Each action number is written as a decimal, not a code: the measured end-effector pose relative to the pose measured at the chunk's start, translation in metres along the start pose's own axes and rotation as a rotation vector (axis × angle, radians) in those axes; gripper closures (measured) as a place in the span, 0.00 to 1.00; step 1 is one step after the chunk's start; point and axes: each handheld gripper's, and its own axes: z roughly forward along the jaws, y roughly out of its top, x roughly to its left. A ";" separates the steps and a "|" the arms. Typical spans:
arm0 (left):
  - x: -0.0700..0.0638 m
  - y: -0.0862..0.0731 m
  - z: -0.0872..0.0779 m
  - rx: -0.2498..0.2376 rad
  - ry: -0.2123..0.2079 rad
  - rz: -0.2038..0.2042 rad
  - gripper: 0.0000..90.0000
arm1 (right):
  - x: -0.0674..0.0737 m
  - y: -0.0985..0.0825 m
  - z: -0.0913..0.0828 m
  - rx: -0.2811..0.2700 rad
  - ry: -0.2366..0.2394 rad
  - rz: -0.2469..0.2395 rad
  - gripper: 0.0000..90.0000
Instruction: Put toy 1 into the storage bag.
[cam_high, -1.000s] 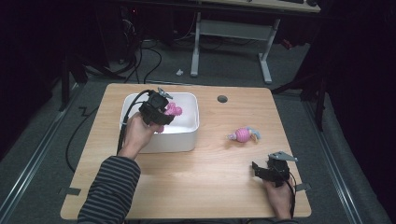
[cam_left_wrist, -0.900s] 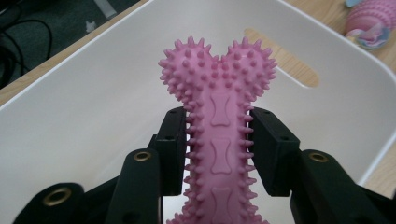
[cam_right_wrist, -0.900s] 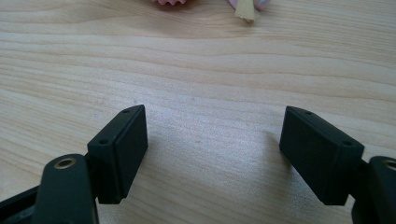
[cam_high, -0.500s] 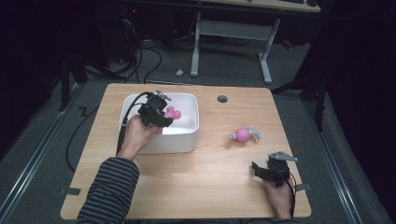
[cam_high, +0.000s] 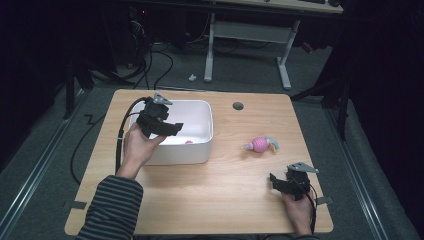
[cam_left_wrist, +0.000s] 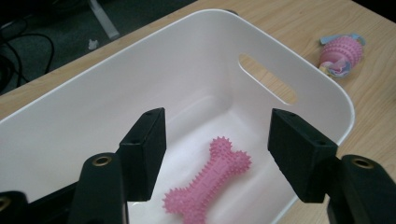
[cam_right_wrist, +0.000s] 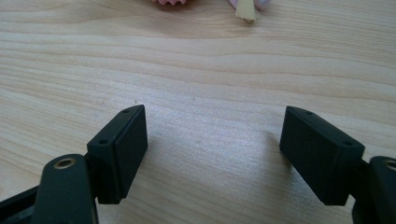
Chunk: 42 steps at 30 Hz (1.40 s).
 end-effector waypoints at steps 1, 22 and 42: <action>-0.001 -0.001 -0.002 -0.007 -0.001 -0.002 0.41 | 0.000 0.000 0.000 0.000 0.000 0.000 0.26; -0.010 -0.043 -0.044 -0.115 0.004 -0.030 0.40 | 0.000 0.000 0.000 0.000 -0.001 0.001 0.26; 0.000 -0.092 -0.066 -0.209 0.000 -0.143 0.38 | 0.000 0.000 0.000 0.000 -0.001 0.001 0.26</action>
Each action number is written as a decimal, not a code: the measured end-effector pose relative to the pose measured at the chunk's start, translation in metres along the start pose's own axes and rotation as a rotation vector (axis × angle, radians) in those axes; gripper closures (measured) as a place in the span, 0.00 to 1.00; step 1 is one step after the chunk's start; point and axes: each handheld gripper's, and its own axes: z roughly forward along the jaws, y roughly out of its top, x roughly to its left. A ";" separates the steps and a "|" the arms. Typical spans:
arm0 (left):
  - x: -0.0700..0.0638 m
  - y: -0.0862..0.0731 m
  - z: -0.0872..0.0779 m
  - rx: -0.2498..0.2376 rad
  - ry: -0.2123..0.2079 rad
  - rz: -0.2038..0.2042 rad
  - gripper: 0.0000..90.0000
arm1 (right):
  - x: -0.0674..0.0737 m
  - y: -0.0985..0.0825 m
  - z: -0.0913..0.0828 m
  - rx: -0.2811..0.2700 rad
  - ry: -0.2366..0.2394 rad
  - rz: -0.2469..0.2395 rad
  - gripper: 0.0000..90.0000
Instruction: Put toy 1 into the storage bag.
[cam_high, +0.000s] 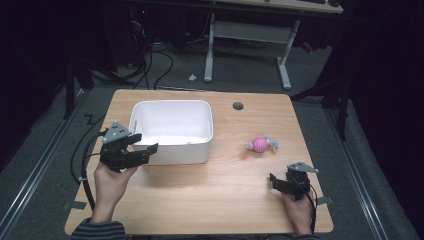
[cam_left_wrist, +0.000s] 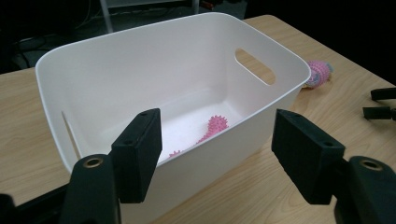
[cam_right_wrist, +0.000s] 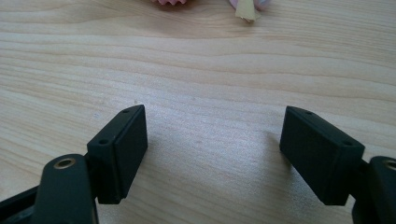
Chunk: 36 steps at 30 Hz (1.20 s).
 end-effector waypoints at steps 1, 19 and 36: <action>0.001 -0.002 -0.002 -0.002 0.000 -0.006 0.38 | 0.000 0.000 0.000 0.000 0.000 0.000 0.26; 0.008 -0.046 0.002 -0.018 -0.028 -0.112 0.37 | 0.000 0.000 0.000 -0.001 -0.001 -0.001 0.26; 0.009 -0.091 0.040 0.060 -0.033 -0.174 0.36 | 0.000 0.000 0.000 -0.002 -0.001 -0.002 0.26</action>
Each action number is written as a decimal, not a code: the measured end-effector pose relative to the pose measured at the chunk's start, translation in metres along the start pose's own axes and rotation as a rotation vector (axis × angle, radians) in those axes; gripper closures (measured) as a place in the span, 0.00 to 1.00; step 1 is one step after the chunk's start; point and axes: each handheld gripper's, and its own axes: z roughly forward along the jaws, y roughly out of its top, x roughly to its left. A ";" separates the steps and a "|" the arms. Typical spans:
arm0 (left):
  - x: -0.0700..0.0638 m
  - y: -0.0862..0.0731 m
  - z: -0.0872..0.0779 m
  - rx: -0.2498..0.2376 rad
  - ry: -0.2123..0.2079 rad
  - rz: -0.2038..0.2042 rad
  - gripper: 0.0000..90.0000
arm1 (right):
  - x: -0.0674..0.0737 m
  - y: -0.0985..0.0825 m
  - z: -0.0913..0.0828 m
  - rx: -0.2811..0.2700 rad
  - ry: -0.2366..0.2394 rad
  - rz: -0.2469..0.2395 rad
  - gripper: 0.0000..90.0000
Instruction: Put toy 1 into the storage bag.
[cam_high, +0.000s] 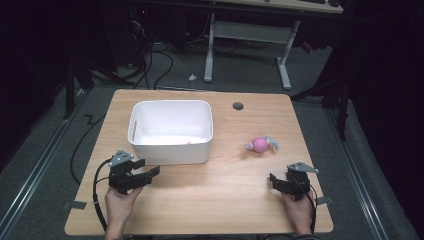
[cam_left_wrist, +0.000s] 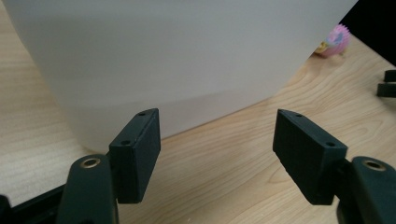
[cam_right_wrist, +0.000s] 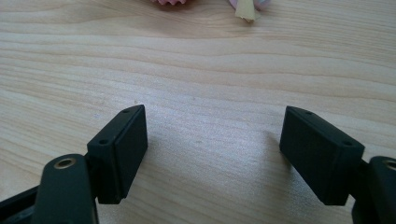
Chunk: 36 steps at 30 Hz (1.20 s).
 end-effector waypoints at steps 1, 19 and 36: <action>0.000 -0.001 0.002 0.003 0.009 0.001 0.36 | 0.000 0.000 0.000 0.000 0.000 0.000 0.26; 0.001 -0.027 0.032 0.045 0.078 0.038 0.35 | 0.000 0.000 0.000 0.001 0.000 0.002 0.26; -0.008 -0.033 0.065 0.098 0.141 0.119 0.35 | 0.000 0.000 0.000 -0.002 0.001 -0.002 0.26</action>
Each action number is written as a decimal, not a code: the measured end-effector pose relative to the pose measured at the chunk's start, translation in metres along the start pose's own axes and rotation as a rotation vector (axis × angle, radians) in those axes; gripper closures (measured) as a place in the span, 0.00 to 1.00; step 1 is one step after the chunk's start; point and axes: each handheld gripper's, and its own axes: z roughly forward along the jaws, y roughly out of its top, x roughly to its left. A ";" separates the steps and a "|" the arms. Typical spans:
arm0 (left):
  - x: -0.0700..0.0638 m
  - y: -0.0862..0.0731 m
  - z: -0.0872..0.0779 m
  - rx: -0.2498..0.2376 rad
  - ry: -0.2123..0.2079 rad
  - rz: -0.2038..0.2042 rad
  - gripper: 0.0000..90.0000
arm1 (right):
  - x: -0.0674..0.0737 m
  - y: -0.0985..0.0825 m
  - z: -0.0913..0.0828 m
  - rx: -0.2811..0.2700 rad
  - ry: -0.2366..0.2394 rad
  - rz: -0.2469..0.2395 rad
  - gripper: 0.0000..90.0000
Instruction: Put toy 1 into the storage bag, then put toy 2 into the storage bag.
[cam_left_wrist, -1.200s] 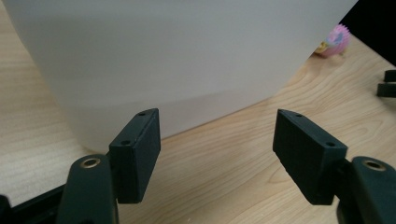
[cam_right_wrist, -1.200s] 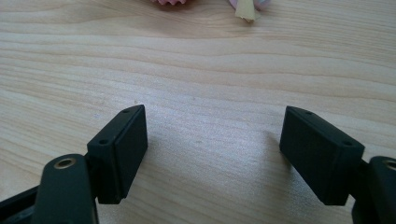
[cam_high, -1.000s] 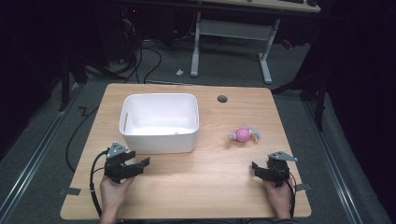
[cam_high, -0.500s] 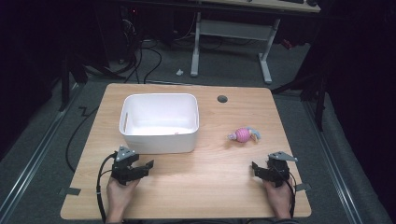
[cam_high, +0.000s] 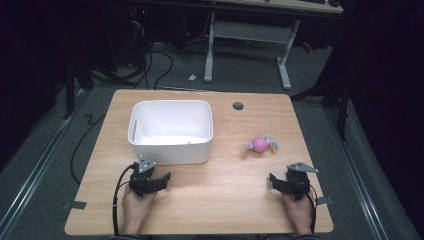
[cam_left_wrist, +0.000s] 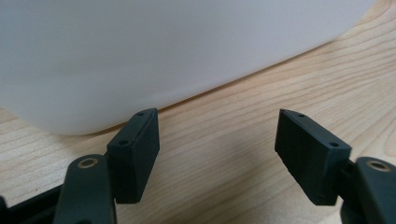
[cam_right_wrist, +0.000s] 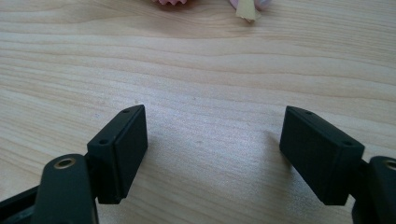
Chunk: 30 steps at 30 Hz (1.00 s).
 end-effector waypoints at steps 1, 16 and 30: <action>-0.001 0.000 0.001 0.003 0.004 0.004 0.35 | 0.000 0.000 0.000 0.000 0.000 0.000 0.26; -0.005 -0.001 0.009 0.017 0.036 0.067 0.34 | -0.001 0.001 0.001 0.001 0.007 0.002 0.26; -0.006 -0.001 0.009 0.022 0.029 0.070 0.30 | 0.011 0.021 -0.008 0.008 0.067 -0.073 0.31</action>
